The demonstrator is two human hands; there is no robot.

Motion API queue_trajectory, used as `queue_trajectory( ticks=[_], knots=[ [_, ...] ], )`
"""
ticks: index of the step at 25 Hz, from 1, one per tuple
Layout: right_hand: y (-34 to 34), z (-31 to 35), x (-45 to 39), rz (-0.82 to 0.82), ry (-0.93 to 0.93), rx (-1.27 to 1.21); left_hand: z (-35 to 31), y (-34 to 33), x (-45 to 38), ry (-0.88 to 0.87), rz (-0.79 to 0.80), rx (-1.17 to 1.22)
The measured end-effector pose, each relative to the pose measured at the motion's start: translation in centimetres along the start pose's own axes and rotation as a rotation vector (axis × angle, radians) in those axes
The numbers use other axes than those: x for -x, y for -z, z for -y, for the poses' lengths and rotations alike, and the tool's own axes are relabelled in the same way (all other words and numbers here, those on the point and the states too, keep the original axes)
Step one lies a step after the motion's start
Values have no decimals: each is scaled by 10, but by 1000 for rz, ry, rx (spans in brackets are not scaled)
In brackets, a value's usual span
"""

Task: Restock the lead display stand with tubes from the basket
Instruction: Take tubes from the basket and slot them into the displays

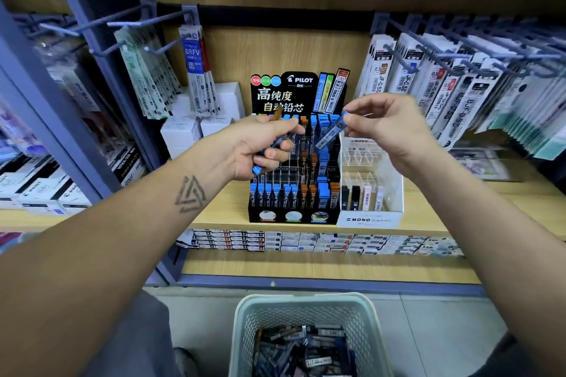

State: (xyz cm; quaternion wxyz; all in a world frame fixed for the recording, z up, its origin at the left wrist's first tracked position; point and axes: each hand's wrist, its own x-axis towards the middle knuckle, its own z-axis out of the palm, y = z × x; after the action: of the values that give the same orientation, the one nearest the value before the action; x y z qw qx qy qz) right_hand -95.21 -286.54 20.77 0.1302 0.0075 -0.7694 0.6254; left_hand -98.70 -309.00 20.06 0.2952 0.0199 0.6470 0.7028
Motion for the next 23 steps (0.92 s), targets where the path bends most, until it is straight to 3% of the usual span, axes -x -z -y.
queue_trajectory(
  ticks=[7, 16, 23],
  knots=[
    [14, -1, -5, -173, 122, 187, 1, -20, -15, 50, -38, 108],
    [-13, -12, -16, -80, 255, 516, 3, -15, -22, 29, -71, 90],
    [-9, -2, -15, -34, 191, 369, 3, -11, -21, 11, -80, 64]
  ],
)
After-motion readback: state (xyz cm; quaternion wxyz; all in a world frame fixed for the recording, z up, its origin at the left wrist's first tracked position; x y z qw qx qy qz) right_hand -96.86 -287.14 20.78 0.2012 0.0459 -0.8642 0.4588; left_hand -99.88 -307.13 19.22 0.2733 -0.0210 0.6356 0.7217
